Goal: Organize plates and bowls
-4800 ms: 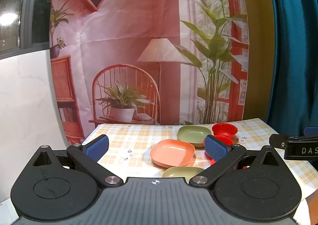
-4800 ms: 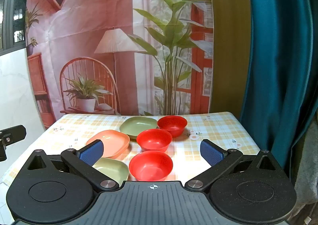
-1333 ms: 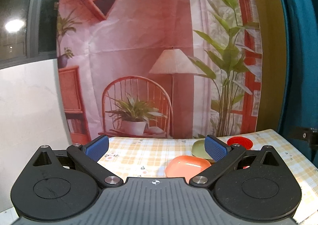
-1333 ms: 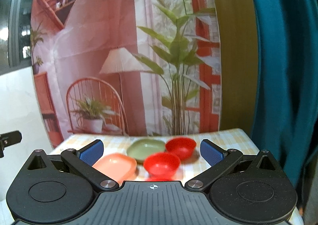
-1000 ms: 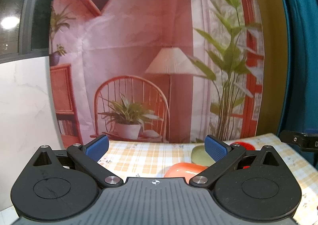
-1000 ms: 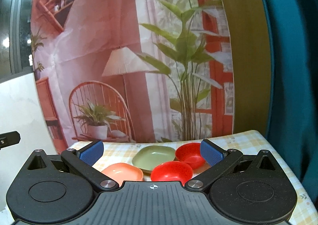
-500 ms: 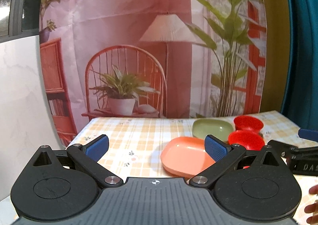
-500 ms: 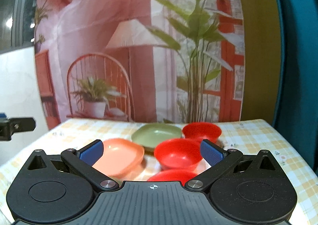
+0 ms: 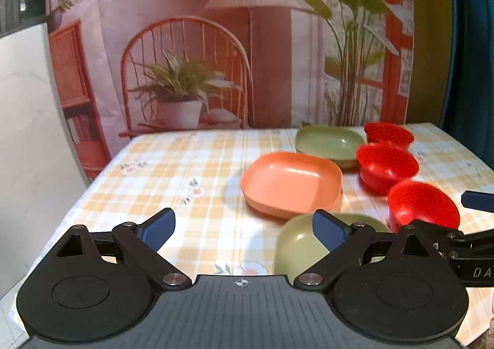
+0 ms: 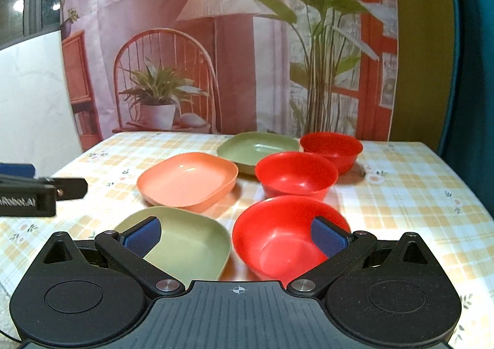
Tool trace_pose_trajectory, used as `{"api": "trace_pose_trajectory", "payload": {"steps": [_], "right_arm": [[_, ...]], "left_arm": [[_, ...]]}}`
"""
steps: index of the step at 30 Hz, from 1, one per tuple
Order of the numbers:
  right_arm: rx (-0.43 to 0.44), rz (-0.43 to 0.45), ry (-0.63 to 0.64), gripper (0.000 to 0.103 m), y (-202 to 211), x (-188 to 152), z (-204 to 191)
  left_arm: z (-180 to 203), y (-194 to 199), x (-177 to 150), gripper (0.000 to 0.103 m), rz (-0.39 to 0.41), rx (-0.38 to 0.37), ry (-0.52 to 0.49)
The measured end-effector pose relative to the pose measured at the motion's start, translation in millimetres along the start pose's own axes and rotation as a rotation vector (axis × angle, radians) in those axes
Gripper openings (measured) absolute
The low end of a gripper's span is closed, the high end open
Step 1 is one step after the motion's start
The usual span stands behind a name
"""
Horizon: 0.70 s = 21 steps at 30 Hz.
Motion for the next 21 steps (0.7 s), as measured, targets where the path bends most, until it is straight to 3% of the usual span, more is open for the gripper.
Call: {"api": "trace_pose_trajectory", "payload": {"steps": [6, 11, 14, 21], "right_arm": [[0.043, -0.054, -0.027, 0.076, -4.3, -9.4, -1.9], [0.090, -0.088, -0.059, 0.054, -7.2, -14.9, -4.3], [0.115, -0.107, -0.080, 0.044, -8.7, -18.6, -5.8], [0.150, -0.141, -0.084, 0.037, -11.9, -24.5, -11.3]], "left_arm": [[-0.3, -5.7, -14.6, 0.080, -0.052, -0.033, 0.024], [4.4, -13.8, -26.6, 0.052, -0.104, -0.085, 0.043], [6.0, -15.6, -29.7, 0.051, -0.113, -0.088, 0.035], [6.4, -18.9, -35.3, 0.051, -0.147, -0.076, 0.039]]}}
Point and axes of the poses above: each gripper's, at about its wrist camera, not at the fingertips, and y roughly against the way its jaws point, z to its right, x to its top, the point moved 7 cm from there along -y, roughly the way its jaws point, and after that the axes turned 7 degrees about z, right-handed, at the moved point
